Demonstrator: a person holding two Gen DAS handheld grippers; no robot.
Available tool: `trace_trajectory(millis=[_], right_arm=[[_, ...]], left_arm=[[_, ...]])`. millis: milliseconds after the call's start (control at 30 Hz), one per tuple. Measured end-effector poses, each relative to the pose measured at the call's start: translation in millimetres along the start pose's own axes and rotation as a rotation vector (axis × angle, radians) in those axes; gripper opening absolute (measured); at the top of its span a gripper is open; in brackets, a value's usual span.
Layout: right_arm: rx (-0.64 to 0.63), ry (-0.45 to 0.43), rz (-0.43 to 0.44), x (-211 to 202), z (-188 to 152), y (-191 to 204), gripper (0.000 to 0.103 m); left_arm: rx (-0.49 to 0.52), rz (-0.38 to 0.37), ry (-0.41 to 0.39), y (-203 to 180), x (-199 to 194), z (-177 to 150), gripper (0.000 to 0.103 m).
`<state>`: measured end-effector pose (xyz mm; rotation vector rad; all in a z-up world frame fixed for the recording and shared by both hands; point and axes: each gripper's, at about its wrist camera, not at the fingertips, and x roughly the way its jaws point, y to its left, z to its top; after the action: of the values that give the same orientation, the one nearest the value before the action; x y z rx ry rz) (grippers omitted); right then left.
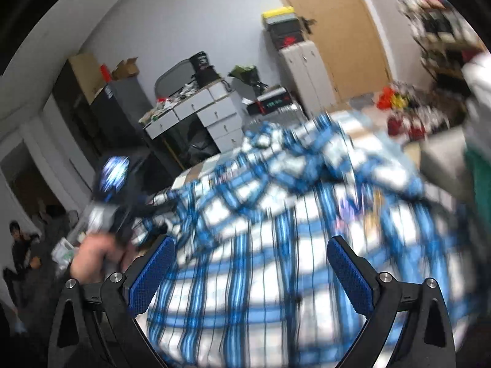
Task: Fold large clothes
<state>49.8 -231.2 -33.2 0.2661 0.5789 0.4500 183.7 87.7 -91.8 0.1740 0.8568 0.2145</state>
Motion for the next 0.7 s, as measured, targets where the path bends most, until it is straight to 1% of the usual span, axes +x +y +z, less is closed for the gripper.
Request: trace_trajectory(millis=[33,100,133,167,200,233,267,300,367,433,467,500,533,567,600,667,700], right_arm=[[-0.065,-0.006,-0.010,13,23,7,0.103],[-0.162,0.001,-0.028,50,64,19,0.103],[-0.203,0.019,-0.044,75,86,23,0.103],[-0.247,0.051,-0.070,108,107,27,0.103],[-0.280,0.079,-0.094,133,120,30,0.103],[-0.324,0.120,-0.137,170,136,32,0.103],[-0.376,0.177,-0.177,210,149,32,0.103],[-0.412,0.218,-0.204,237,155,31,0.103],[-0.486,0.309,-0.291,306,165,26,0.103],[-0.525,0.400,-0.313,356,165,21,0.101],[-0.547,0.439,-0.325,380,162,18,0.100],[-0.557,0.453,-0.319,393,159,17,0.097],[-0.569,0.463,-0.299,409,157,14,0.095],[-0.574,0.469,-0.295,419,155,9,0.095],[-0.573,0.489,-0.312,435,153,4,0.095],[-0.541,0.526,-0.305,453,152,-4,0.079],[-0.527,0.549,-0.301,462,151,-9,0.055]], left_arm=[[-0.043,-0.042,0.009,9,-2,-6,0.080],[-0.072,-0.105,0.044,9,-11,-20,0.080],[-0.082,-0.129,0.033,9,-21,-30,0.080],[-0.092,-0.128,0.014,7,-32,-39,0.080],[-0.102,-0.110,-0.007,9,-37,-47,0.080],[-0.101,-0.093,-0.006,8,-34,-49,0.080],[-0.087,-0.105,0.008,8,-28,-47,0.080],[-0.080,-0.115,0.020,7,-26,-47,0.080],[-0.096,-0.130,0.024,12,-24,-50,0.080],[-0.093,-0.145,0.027,13,-21,-47,0.080],[-0.088,-0.150,0.021,17,-24,-51,0.080],[-0.083,-0.142,0.013,17,-24,-49,0.080],[-0.080,-0.137,0.005,18,-25,-49,0.080],[-0.075,-0.141,0.000,19,-28,-50,0.080],[-0.065,-0.153,-0.001,18,-28,-50,0.080],[-0.060,-0.170,0.004,17,-28,-49,0.080],[-0.057,-0.182,0.006,15,-28,-50,0.080]])
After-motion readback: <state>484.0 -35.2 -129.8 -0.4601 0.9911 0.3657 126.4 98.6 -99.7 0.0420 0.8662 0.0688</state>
